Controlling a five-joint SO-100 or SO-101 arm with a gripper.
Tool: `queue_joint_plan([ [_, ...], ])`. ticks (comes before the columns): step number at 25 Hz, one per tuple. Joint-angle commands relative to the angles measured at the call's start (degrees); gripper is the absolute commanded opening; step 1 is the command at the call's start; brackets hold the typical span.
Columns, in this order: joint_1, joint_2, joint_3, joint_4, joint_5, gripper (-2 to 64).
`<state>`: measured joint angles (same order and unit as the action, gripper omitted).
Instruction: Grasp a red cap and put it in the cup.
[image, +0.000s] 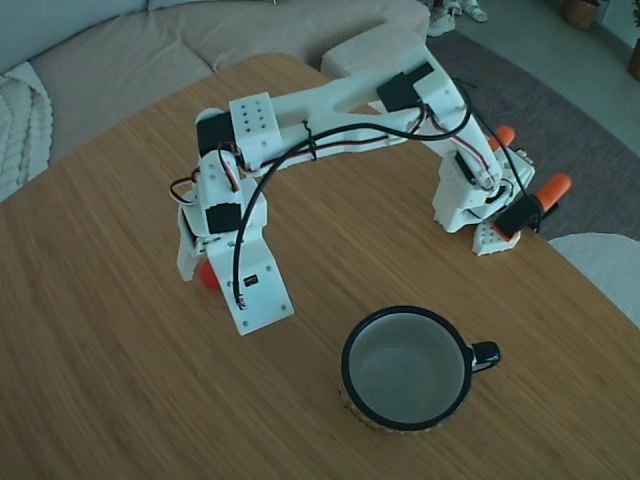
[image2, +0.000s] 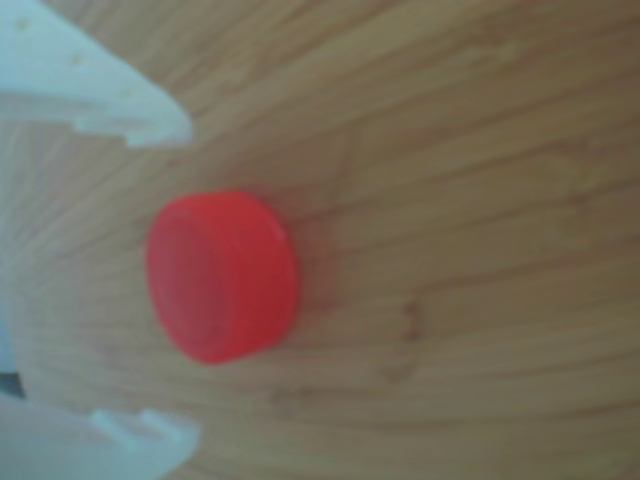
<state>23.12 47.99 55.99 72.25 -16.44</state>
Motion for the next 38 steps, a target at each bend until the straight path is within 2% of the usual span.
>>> queue_joint_plan([
  [1,0.18,1.49,-2.37,0.18,0.35,32.5],
  [24,0.18,-1.14,-3.16,0.0,1.58,32.2],
  [26,0.18,-1.14,-3.16,0.09,1.58,26.5],
  [30,0.18,-1.14,-3.16,-0.62,1.67,5.3],
  [32,0.18,-1.14,-3.16,-0.35,1.58,4.7],
  [34,0.18,-1.14,-3.16,-0.53,1.58,-0.3],
  [38,0.26,-0.97,-3.16,-0.62,1.58,-0.4],
])
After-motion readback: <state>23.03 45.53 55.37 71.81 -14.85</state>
